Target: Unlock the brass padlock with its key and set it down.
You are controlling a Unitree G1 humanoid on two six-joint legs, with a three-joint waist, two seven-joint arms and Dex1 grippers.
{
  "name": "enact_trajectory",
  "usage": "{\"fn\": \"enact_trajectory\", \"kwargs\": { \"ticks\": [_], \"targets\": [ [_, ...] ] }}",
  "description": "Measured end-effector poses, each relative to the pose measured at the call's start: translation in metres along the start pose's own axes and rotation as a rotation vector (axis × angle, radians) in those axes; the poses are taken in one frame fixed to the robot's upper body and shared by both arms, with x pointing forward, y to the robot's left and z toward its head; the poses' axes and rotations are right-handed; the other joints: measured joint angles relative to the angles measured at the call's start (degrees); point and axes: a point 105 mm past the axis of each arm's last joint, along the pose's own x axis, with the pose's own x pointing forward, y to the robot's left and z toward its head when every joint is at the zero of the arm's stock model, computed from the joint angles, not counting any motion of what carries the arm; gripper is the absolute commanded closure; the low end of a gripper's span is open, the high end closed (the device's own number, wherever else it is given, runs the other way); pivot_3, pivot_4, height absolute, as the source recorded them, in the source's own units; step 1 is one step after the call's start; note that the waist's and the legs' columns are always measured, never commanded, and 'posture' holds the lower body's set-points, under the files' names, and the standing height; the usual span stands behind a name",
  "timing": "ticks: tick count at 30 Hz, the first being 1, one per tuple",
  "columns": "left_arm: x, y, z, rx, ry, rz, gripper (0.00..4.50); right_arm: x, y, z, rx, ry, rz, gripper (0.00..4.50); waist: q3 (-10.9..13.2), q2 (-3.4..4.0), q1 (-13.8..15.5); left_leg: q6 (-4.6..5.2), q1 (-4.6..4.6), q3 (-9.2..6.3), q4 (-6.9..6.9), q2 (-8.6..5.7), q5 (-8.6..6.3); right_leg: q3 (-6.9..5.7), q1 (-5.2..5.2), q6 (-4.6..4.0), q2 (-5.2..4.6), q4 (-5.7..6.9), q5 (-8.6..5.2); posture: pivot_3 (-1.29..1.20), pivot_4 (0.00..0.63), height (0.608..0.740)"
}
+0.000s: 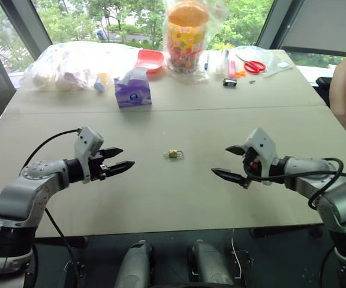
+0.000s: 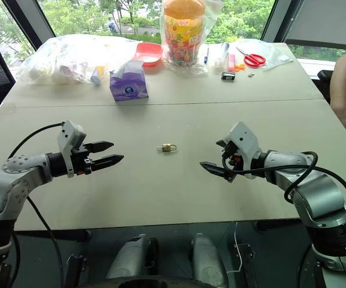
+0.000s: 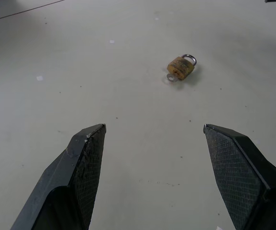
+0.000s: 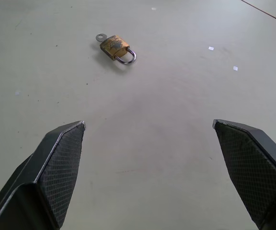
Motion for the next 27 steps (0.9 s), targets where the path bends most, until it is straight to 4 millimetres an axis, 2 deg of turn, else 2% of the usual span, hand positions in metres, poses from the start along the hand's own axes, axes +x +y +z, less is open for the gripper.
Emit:
{"fn": "enact_trajectory", "kwargs": {
  "ticks": [5, 16, 18, 21, 23, 27],
  "targets": [
    [0.002, -0.003, -0.009, -0.006, 0.016, -0.007, 1.1, 0.0, -0.002, 0.002, -0.017, -0.006, -0.01, 0.0, 0.0, 0.0, 0.0, 0.0, 0.0, 0.0, 0.0, 0.0, 0.0, 0.0, 0.0, 0.0, 0.0, 0.0, 0.0, 0.0, 0.15, 0.74],
    [0.004, -0.002, -0.005, 0.012, 0.013, -0.015, 1.1, 0.006, 0.0, 0.004, -0.034, -0.007, 0.002, 0.0, 0.0, 0.0, 0.0, 0.0, 0.01, 0.0, 0.0, 0.0, 0.0, -0.01, 0.0, 0.0, -0.01, 0.01, 0.0, 0.0, 0.15, 0.74],
    [0.002, 0.004, -0.004, 0.063, 0.051, -0.025, 1.1, 0.016, 0.002, 0.013, -0.063, -0.021, 0.032, 0.0, 0.0, 0.01, -0.4, -0.03, 0.04, 0.01, 0.01, 0.0, 0.02, 0.0, 0.0, -0.04, -0.01, 0.03, 0.02, 0.0, 0.15, 0.74],
    [-0.006, 0.021, 0.001, 0.181, 0.151, -0.039, 1.1, 0.043, 0.005, 0.037, -0.158, -0.031, 0.089, 0.0, 0.0, 0.04, -0.9, -0.09, 0.07, 0.01, 0.01, 0.0, 0.06, -0.03, -0.04, -0.2, 0.02, 0.1, 0.01, 0.0, 0.15, 0.74],
    [-0.011, 0.026, 0.009, 0.242, 0.19, -0.081, 1.1, 0.061, 0.008, 0.048, -0.191, -0.032, 0.134, 0.0, 0.0, 0.03, -0.9, -0.09, 0.05, 0.01, 0.0, 0.0, 0.06, -0.06, -0.03, -0.15, 0.02, 0.07, 0.03, 0.0, 0.15, 0.74],
    [-0.014, 0.02, 0.018, 0.29, 0.217, -0.188, 1.1, 0.093, 0.012, 0.041, -0.211, 0.025, 0.216, 0.0, 0.0, 0.03, -0.1, 0.03, -0.12, 0.03, 0.02, -0.04, -0.01, -0.14, -0.13, -0.08, 0.0, 0.0, 0.07, 0.0, 0.15, 0.74]
  ]
}}
